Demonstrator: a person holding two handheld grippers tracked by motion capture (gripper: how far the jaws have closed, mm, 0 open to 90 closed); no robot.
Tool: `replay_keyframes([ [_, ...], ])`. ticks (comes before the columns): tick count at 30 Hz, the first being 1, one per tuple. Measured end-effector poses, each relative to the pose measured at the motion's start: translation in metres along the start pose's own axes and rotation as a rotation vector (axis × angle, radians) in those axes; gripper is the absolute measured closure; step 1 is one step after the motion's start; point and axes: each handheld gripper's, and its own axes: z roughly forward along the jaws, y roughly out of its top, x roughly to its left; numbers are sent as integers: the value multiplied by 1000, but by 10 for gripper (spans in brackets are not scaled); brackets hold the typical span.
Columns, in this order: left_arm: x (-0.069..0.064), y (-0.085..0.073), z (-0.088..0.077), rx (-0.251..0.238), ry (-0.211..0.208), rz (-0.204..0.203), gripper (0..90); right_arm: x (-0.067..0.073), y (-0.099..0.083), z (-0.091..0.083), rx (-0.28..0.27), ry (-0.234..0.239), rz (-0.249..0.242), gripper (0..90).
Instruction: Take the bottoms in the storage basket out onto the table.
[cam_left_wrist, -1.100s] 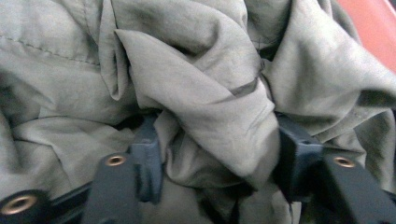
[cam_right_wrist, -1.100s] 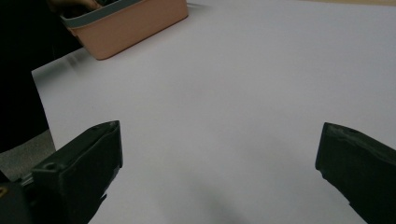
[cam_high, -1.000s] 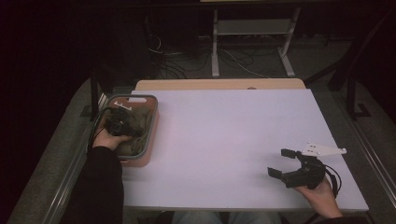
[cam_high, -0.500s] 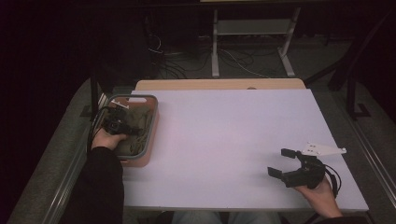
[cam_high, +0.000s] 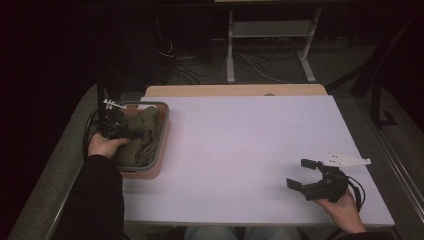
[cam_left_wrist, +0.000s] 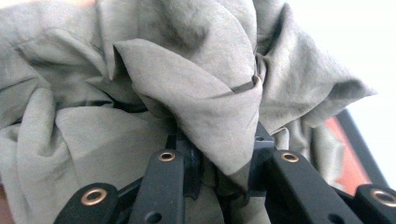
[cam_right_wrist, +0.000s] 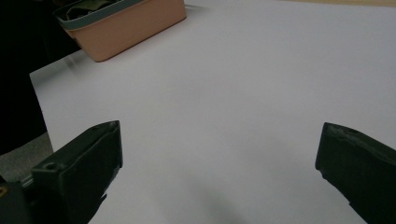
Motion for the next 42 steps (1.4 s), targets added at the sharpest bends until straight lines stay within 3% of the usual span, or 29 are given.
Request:
replay_keyframes([
  [11,-3,7,-38,-45,-50,-13,726,1,0,1,-2,0,0,3],
  [23,-14,22,-67,-32,-44,11,725,1,0,1,-5,2,-2,3],
  [31,-25,39,-93,0,-49,51,725,2,0,1,-1,3,-2,3],
  [42,-46,63,-129,-44,-42,103,726,2,0,1,-6,3,-1,3],
])
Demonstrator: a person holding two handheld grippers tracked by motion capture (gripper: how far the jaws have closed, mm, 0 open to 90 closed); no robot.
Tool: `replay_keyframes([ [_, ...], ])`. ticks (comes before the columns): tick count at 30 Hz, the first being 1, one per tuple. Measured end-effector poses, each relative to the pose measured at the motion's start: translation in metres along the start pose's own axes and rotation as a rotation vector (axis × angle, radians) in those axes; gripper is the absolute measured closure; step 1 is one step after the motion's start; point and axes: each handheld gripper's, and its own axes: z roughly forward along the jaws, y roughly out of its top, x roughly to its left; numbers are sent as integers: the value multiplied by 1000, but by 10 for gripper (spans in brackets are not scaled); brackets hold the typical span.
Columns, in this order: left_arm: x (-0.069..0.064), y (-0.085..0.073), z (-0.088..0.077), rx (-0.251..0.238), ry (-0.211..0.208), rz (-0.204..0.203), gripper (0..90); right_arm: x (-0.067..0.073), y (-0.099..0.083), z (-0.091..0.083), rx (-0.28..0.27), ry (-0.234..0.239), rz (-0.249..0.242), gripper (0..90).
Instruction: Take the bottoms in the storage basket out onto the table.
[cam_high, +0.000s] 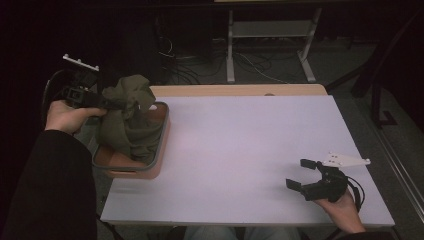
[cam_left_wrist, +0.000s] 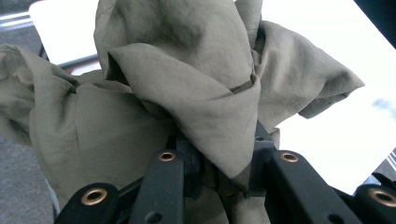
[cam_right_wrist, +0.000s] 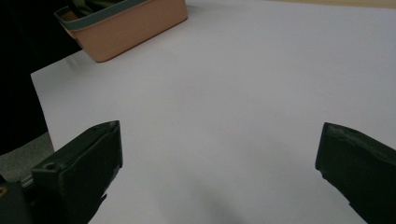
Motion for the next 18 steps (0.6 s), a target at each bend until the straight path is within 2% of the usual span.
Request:
replay_keyframes([
  [6,-9,10,-8,-11,5,28,726,0,0,0,-1,2,2,3],
  [9,-15,19,-17,-38,18,40,727,0,0,-1,4,3,-5,3],
  [18,-29,36,-35,-50,31,84,727,0,0,-1,-4,3,-2,3],
])
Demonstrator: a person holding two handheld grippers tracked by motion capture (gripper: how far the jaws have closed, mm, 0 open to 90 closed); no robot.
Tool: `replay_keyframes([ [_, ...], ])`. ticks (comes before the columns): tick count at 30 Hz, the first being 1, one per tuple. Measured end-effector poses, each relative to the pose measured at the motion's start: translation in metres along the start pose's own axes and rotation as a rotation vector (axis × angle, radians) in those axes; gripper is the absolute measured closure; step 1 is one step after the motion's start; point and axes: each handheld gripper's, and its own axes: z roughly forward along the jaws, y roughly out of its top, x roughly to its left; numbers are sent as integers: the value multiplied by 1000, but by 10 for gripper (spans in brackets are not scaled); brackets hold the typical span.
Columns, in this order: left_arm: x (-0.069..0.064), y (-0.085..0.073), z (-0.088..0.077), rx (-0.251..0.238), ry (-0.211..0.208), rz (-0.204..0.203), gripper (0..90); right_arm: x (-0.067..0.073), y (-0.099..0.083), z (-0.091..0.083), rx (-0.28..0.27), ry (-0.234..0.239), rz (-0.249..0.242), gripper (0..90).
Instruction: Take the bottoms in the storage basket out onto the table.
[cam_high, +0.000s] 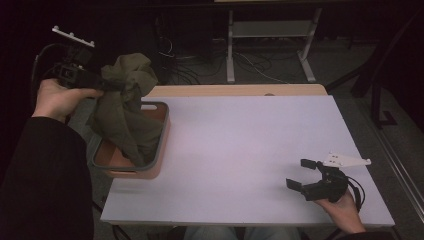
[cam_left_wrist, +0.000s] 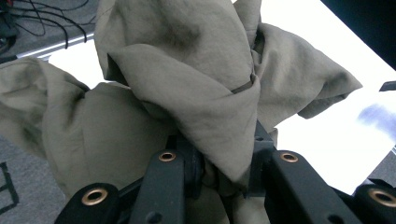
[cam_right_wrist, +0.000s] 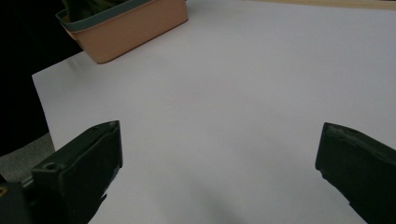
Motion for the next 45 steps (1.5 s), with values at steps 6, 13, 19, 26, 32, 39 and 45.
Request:
replay_keyframes([
  [6,-10,13,-9,-25,-3,25,728,0,0,0,0,1,-1,3],
  [13,-20,25,-6,-27,-21,52,728,0,0,0,-1,2,0,3],
  [19,-28,34,3,-52,-80,58,728,0,0,-1,-6,1,-2,3],
  [26,-37,45,15,-78,-127,69,729,0,0,-1,-6,3,-1,3],
  [32,-42,55,16,-123,-178,70,730,0,0,-1,-8,6,-2,3],
  [39,-49,61,18,-156,-211,80,730,0,0,-1,-12,4,-4,3],
  [45,-57,67,21,-168,-234,98,731,0,0,-1,-13,5,3,3],
])
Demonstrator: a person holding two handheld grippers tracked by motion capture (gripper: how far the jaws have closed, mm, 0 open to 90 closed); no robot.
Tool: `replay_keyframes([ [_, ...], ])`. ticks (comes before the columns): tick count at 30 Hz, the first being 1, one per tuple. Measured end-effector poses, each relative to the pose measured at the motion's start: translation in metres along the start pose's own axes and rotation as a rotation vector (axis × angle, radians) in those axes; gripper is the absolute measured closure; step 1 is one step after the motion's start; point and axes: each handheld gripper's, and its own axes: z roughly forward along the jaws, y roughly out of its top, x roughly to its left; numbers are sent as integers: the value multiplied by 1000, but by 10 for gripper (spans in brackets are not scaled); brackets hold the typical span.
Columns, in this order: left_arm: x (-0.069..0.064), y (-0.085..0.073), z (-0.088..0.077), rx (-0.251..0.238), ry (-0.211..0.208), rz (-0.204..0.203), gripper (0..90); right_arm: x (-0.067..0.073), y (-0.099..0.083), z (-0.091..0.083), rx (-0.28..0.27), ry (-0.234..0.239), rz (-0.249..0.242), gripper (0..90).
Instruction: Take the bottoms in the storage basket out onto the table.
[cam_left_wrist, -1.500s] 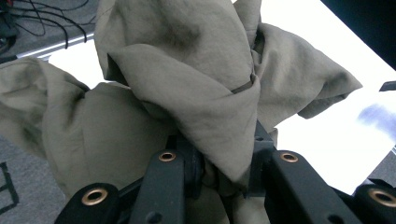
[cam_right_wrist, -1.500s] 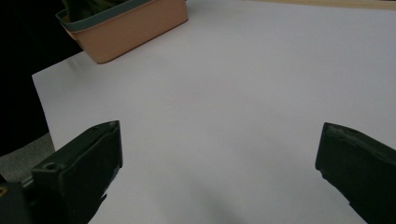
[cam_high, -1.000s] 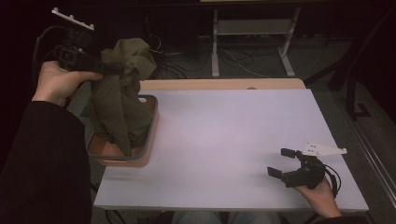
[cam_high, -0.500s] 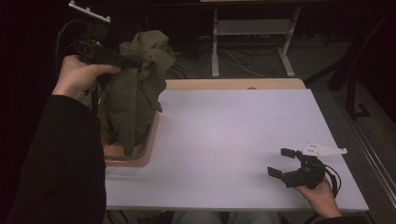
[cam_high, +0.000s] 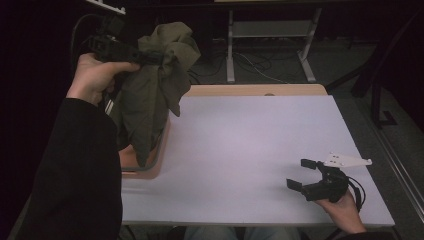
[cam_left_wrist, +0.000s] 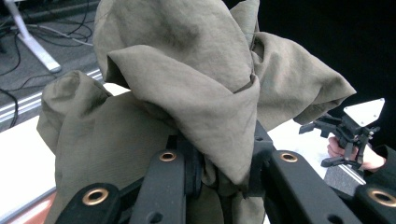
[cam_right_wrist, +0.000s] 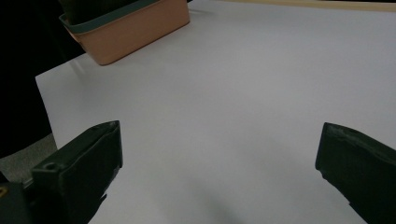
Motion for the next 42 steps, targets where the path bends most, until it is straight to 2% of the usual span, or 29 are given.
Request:
replay_keyframes([
  [9,-20,15,18,-10,-37,49,730,0,0,-1,3,4,4,3],
  [18,-33,23,37,-12,-75,56,731,0,0,-2,-2,5,1,3],
  [22,-40,29,44,-16,-102,87,731,0,0,-2,0,8,3,3],
  [27,-49,35,53,-30,-138,99,731,0,0,-2,-1,7,0,3],
  [32,-55,36,67,-43,-162,103,731,0,0,-3,-2,6,-2,3],
  [37,-64,37,88,-20,-199,115,731,-1,0,-3,-9,5,-5,3],
  [42,-68,37,99,-27,-218,113,731,-1,0,-3,-7,7,-10,3],
])
